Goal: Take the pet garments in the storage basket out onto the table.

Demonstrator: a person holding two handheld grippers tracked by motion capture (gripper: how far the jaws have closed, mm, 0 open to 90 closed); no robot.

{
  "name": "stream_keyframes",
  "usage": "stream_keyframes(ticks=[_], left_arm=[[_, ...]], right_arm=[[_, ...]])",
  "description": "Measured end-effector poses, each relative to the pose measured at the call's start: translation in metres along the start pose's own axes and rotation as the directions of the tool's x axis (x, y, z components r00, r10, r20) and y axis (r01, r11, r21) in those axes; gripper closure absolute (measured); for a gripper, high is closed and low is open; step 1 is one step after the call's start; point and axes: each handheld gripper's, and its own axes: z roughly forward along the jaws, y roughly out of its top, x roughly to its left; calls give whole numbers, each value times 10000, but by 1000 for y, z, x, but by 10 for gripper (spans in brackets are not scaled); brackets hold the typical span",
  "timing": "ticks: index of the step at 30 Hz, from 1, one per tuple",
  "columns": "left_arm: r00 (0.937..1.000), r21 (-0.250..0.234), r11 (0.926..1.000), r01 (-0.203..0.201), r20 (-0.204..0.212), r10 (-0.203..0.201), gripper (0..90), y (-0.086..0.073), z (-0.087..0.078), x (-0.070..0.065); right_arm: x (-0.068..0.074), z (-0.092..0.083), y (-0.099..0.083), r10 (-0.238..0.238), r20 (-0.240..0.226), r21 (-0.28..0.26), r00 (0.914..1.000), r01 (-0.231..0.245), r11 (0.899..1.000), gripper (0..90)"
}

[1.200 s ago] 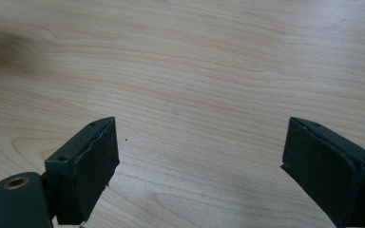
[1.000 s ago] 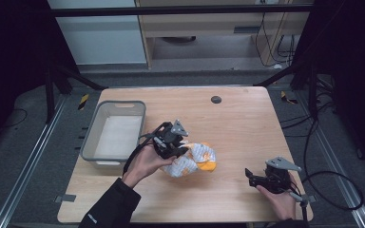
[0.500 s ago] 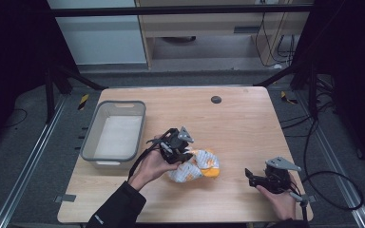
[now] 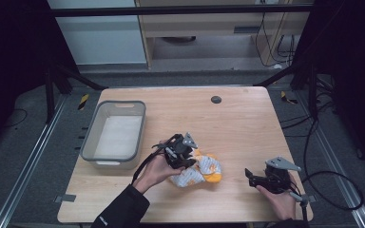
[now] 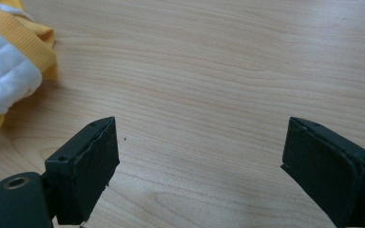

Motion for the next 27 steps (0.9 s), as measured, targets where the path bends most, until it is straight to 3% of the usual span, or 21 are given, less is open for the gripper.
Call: stream_keyframes(ticks=[7, 18, 27], left_arm=[[10000, 218, 9997, -64, 75, 62, 749, -3, 8, -1], [9999, 447, 9989, -144, -4, 144, 596, -8, 12, -2], [9998, 35, 10000, 67, 195, -68, 412, -12, 6, -2]], right_arm=[[0, 0, 0, 6, -6, 1, 10000, -6, 10000, 117], [0, 0, 0, 10, -15, 23, 10000, -10, 10000, 117], [-1, 0, 0, 40, 3, 23, 10000, -40, 10000, 117]])
